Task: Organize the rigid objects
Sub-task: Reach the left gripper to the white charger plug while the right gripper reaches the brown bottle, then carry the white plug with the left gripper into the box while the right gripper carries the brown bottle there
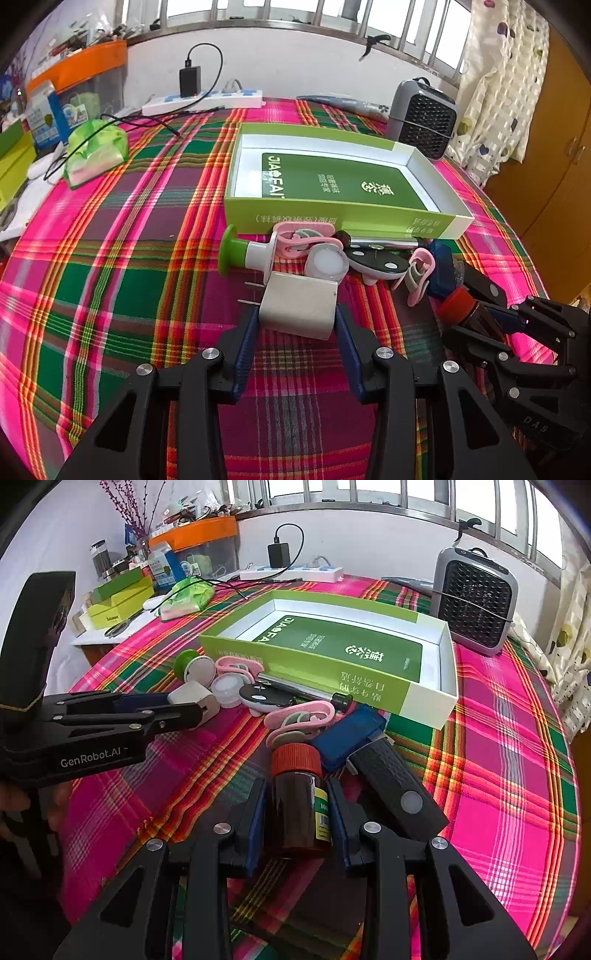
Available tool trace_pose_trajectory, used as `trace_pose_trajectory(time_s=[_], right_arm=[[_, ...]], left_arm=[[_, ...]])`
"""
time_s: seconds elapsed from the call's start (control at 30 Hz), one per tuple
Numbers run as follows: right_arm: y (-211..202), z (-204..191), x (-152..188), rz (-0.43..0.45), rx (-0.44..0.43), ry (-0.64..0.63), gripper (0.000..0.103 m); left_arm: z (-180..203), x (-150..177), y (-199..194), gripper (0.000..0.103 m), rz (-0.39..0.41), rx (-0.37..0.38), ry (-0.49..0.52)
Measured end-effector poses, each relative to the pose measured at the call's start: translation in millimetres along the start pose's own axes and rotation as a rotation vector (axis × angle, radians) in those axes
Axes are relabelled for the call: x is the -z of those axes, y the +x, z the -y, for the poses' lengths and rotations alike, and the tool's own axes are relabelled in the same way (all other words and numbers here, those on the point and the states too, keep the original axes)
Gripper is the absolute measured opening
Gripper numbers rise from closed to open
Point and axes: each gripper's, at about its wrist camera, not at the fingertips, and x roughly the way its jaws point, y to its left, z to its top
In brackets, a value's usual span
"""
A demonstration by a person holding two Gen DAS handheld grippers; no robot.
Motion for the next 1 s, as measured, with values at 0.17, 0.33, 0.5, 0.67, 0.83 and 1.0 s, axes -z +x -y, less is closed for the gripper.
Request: trace_pose_trajectory(time_s=[0.17, 0.33, 0.5, 0.67, 0.83, 1.0], right_arm=[[-6.1, 0.9, -1.0, 0.021, -0.001, 0.013, 0.033], [-10.9, 0.5, -3.8, 0.037, 0.003, 0.025, 0.033], [-19.0, 0.6, -8.5, 0.060, 0.009, 0.026, 0.033], [-26.0, 3.3, -17.9, 0.085, 0.018, 0.037, 0.033], [-32.4, 9.6, -32.5, 0.110, 0.036, 0.048, 0.033], [-33.4, 19.6, -46.7, 0.121, 0.056, 0.065, 0.033]], left_arm=[[0.1, 0.7, -9.0, 0.040, 0.021, 0.007, 0.008], [1.0, -1.4, -17.3, 0.040, 0.039, 0.013, 0.013], [2.8, -6.8, -27.1, 0.040, 0.065, 0.020, 0.023], [4.7, -17.5, -32.3, 0.040, 0.083, 0.025, 0.037], [5.6, -34.2, -36.1, 0.040, 0.109, 0.032, 0.055], [6.4, -52.6, -31.3, 0.040, 0.118, 0.038, 0.066]])
